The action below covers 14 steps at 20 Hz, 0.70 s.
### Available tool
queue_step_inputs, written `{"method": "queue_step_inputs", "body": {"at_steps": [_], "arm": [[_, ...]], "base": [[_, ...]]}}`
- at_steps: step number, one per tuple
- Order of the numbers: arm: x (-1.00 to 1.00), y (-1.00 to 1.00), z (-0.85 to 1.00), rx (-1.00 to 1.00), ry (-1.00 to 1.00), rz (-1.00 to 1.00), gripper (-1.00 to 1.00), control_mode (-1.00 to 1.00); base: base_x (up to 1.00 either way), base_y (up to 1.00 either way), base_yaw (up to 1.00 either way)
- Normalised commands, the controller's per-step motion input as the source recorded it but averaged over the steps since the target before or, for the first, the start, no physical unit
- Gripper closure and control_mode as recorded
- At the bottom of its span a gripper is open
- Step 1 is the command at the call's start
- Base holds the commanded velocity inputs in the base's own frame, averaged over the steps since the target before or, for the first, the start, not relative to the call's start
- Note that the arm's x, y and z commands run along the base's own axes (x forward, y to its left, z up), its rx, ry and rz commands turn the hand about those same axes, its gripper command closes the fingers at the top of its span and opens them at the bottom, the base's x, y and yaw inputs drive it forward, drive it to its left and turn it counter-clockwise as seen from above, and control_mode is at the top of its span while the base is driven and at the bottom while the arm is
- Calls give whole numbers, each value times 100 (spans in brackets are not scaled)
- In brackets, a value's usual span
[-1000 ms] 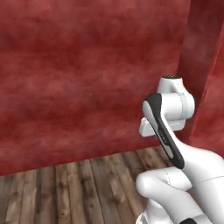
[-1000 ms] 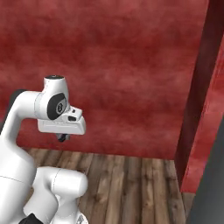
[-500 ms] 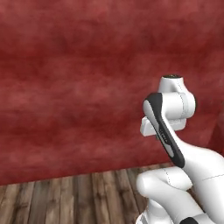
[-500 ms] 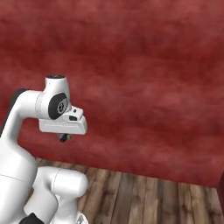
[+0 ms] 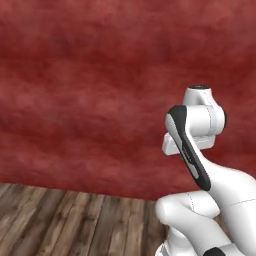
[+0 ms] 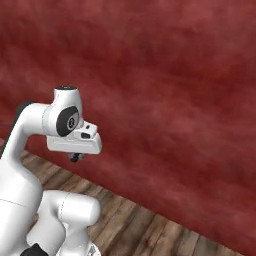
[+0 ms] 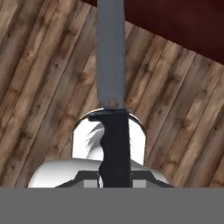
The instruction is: Retrieve the butter from the fridge and place it on a plate on the dining table. Then retrieve the butter knife by the fridge and place it near the plate.
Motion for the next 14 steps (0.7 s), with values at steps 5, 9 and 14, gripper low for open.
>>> {"method": "queue_step_inputs", "body": {"at_steps": [5,9,14], "arm": [[0,0,0,0,0,0,100,100],[0,0,0,0,0,0,100,100],[0,0,0,0,0,0,100,100]], "base": [[44,59,71],[53,54,71],[61,32,65]]}}
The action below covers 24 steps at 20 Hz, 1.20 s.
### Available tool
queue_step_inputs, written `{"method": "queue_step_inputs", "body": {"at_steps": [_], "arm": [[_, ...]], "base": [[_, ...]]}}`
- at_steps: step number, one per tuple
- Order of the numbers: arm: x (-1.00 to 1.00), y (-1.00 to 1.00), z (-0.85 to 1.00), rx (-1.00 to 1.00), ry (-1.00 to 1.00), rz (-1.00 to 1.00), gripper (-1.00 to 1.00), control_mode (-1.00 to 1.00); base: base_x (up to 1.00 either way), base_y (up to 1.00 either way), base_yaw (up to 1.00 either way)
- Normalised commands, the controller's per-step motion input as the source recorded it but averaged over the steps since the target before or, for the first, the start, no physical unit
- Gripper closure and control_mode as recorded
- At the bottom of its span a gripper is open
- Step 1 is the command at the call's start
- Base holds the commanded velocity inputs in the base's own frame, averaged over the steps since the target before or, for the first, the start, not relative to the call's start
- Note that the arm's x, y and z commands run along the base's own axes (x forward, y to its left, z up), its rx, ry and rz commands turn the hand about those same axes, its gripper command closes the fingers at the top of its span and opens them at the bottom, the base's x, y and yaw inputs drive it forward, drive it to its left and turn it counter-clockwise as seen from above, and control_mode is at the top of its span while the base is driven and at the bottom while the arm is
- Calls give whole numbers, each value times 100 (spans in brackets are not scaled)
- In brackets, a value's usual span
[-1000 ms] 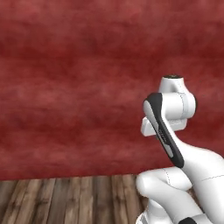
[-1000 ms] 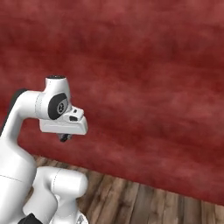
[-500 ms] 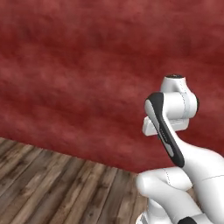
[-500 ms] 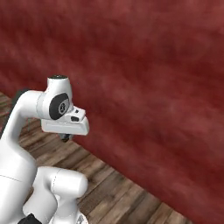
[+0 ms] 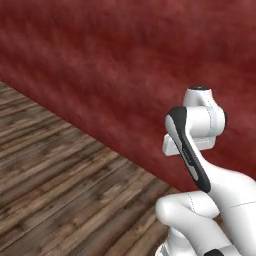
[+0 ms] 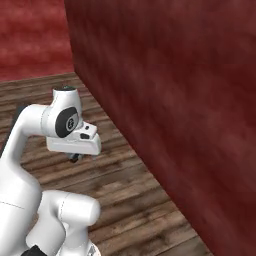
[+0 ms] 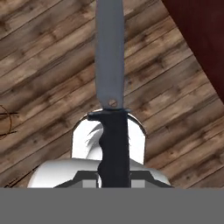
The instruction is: Retrieve the butter from the fridge and place it on a plate on the dining table. Then retrieve the butter knife by the fridge and place it near the plate.
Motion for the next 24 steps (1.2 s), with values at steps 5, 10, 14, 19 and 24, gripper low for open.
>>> {"method": "queue_step_inputs", "body": {"at_steps": [5,10,14,19,24], "arm": [[0,0,0,0,0,0,100,100],[0,0,0,0,0,0,100,100],[0,0,0,0,0,0,100,100],[0,0,0,0,0,0,100,100],[0,0,0,0,0,0,100,100]], "base": [[75,23,69],[82,6,74],[68,-2,77],[40,-55,72],[64,-56,74]]}}
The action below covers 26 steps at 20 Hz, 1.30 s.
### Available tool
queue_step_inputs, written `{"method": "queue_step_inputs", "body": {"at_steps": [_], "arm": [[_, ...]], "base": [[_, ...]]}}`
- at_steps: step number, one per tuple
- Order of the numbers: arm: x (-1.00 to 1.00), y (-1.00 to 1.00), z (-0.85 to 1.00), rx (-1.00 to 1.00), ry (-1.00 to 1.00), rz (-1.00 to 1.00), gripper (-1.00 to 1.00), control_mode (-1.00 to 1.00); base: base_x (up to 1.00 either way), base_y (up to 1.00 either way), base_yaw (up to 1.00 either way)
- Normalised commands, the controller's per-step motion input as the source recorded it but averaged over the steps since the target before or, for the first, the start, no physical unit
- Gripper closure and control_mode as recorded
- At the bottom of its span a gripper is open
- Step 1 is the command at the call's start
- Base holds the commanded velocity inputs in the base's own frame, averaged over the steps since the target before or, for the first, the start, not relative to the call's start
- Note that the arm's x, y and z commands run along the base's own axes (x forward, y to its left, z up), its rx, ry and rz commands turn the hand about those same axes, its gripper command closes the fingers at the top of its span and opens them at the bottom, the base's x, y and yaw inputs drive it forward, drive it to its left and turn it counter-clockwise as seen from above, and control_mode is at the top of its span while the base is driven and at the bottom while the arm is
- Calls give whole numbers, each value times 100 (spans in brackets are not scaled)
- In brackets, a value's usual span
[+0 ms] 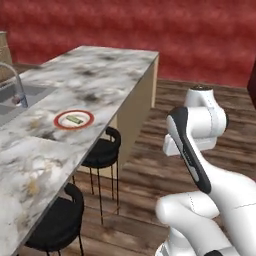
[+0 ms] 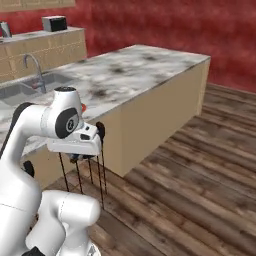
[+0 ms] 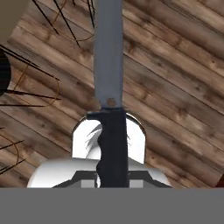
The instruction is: Retrieve the butter from the fridge and place it on a plate on the dining table. Then retrieve the butter knife by the fridge and place it near the plate.
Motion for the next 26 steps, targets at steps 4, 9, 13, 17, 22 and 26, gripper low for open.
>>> {"method": "queue_step_inputs", "body": {"at_steps": [4,9,13,17,22,26], "arm": [[0,0,0,0,0,0,100,100],[0,0,0,0,0,0,100,100],[0,0,0,0,0,0,100,100],[0,0,0,0,0,0,100,100],[0,0,0,0,0,0,100,100],[0,0,0,0,0,0,100,100]], "base": [[73,-59,77],[62,-61,76],[33,-65,73],[32,-59,64],[29,-80,28],[32,-84,15]]}}
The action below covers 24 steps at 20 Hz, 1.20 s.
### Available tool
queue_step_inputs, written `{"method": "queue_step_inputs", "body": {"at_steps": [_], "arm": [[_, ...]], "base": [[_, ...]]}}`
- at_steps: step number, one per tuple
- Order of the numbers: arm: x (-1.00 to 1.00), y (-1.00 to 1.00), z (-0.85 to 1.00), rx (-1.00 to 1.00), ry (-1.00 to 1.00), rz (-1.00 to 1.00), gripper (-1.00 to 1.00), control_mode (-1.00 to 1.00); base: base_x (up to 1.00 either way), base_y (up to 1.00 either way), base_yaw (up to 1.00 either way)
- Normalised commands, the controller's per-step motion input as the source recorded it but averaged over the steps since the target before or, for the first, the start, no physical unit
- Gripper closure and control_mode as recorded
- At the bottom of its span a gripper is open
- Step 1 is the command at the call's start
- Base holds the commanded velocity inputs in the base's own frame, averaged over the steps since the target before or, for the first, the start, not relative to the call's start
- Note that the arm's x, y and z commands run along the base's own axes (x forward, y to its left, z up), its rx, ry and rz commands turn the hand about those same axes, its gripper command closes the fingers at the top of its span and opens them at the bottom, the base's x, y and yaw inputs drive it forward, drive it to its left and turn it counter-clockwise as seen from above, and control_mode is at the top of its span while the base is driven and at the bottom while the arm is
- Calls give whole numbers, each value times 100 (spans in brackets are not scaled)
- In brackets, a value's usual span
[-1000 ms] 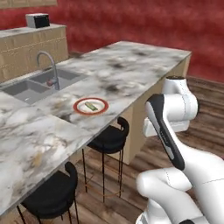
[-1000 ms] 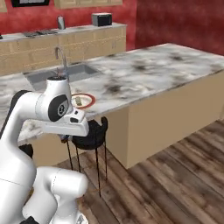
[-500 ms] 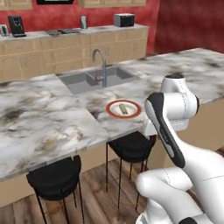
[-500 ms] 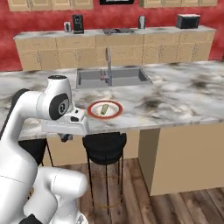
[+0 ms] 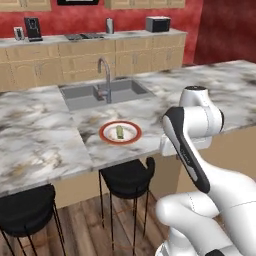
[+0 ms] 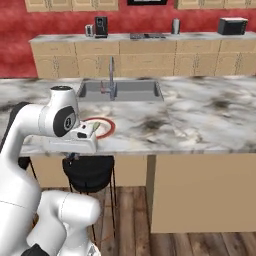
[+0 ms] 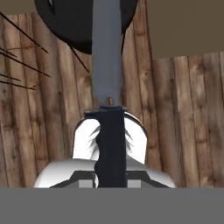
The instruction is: Retrieve the butter from the fridge and place it on a plate on the dining table. Then retrieve the butter knife by the fridge and place it near the plate.
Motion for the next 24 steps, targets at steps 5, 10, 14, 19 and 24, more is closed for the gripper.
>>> {"method": "queue_step_inputs", "body": {"at_steps": [5,10,14,19,24], "arm": [[0,0,0,0,0,0,100,100],[0,0,0,0,0,0,100,100],[0,0,0,0,0,0,100,100],[0,0,0,0,0,0,100,100],[0,0,0,0,0,0,100,100]], "base": [[47,-65,3],[70,-8,2],[85,3,12],[50,-22,19],[33,-33,15]]}}
